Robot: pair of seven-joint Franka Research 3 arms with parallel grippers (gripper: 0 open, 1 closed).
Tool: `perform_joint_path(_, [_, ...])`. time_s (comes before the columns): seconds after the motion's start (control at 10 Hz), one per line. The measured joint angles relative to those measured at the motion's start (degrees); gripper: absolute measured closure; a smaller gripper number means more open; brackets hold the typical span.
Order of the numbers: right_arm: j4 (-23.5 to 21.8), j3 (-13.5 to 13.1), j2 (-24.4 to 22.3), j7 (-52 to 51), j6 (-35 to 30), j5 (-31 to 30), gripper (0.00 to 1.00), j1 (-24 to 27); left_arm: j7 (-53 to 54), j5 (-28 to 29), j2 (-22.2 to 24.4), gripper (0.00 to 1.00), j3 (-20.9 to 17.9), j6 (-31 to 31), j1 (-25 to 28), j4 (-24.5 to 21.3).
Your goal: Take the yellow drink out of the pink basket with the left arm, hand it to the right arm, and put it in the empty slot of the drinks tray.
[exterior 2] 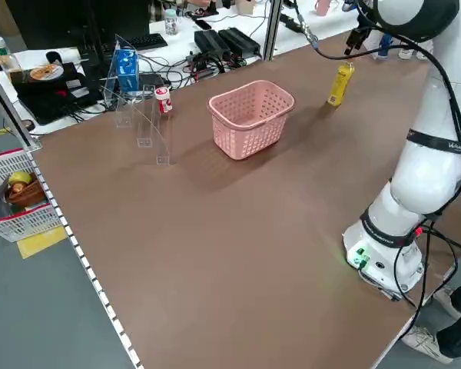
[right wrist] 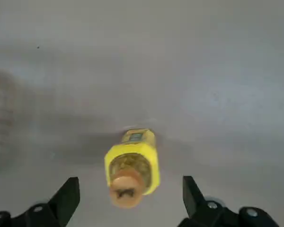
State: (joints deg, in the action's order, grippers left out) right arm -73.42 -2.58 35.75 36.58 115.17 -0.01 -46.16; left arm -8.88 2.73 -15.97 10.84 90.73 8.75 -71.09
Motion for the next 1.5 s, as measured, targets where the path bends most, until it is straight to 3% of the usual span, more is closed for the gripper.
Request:
perform_joint_path(0.1, [0.3,0.0,0.1,0.1,-0.1,-0.2,0.06,-0.5,1.1,-0.3,0.0,0.0,0.1,0.0,0.7,0.0])
perform_joint_path(0.2, [0.3,0.0,0.2,0.1,-0.1,-0.3,0.21,-0.7,1.5,-0.4,0.0,0.0,0.1,0.0,1.1,0.0])
perform_joint_path(0.3, [0.3,-0.1,0.2,0.1,-0.3,-0.4,0.24,-0.7,1.7,-0.4,0.0,0.0,0.1,0.0,1.1,0.0])
perform_joint_path(1.1, [0.2,-0.4,1.6,0.5,-0.5,-1.5,0.29,-0.7,1.7,-0.4,0.0,0.0,0.2,0.0,1.1,0.0])
perform_joint_path(1.2, [0.2,-0.5,1.6,0.7,-0.5,-1.5,0.37,-0.7,1.7,-0.4,0.0,0.0,0.2,0.0,1.1,0.0])
perform_joint_path(1.5, [0.2,-0.6,1.6,0.8,-0.5,-1.5,0.43,-0.7,1.7,-0.4,0.0,0.0,0.3,0.0,1.1,0.0])
